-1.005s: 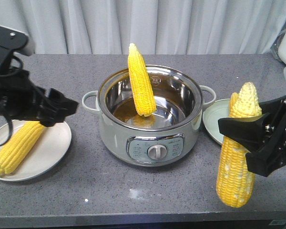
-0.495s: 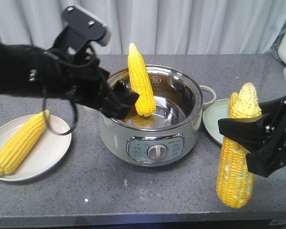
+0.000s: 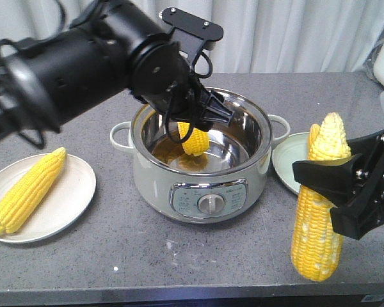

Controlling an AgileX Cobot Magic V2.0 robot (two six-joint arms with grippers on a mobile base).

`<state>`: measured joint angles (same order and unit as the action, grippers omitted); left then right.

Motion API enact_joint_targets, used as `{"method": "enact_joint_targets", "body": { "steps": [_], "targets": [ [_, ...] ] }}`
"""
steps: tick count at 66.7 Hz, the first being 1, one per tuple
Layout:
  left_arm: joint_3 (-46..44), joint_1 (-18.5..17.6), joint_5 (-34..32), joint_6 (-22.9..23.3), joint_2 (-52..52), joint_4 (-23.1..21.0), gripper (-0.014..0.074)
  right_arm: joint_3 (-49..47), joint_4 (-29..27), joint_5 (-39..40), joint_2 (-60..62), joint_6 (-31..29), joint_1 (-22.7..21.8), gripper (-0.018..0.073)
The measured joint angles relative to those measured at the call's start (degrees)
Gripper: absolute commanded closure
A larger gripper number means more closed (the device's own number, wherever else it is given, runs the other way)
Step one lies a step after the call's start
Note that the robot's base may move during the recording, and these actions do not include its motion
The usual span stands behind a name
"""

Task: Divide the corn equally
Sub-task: 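Reach the left gripper into the pot toward the last cob, then close the left gripper on the last corn cob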

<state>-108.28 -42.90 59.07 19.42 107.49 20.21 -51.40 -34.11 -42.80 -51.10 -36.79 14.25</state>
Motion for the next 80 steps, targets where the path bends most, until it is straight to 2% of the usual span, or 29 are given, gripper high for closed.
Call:
{"method": "enact_joint_targets", "body": {
  "steps": [11, 24, 45, 58, 80],
  "targets": [
    [-8.69, 0.06, 5.57, 1.62, 6.98, 0.53, 0.0034, 0.0, 0.0, 0.0, 0.0, 0.0, 0.0, 0.0337],
    [-14.28, 1.6, 6.98, 5.85, 11.19, 0.38, 0.0034, 0.0, 0.0, -0.07, 0.0, 0.0, 0.0, 0.0337],
    [-14.99, 4.68, 5.12, 8.68, 13.59, -0.61, 0.0034, 0.0, 0.0, -0.11, 0.0, 0.0, 0.0, 0.0337],
    [-14.99, 5.09, 1.66, 9.04, 15.04, -3.01, 0.0034, 0.0, 0.0, -0.11, 0.0, 0.0, 0.0, 0.0337],
    [-14.99, 5.34, -1.34, 9.22, 18.47, -3.23, 0.0036, 0.0, 0.0, -0.11, 0.0, 0.0, 0.0, 0.0337]
  ]
}}
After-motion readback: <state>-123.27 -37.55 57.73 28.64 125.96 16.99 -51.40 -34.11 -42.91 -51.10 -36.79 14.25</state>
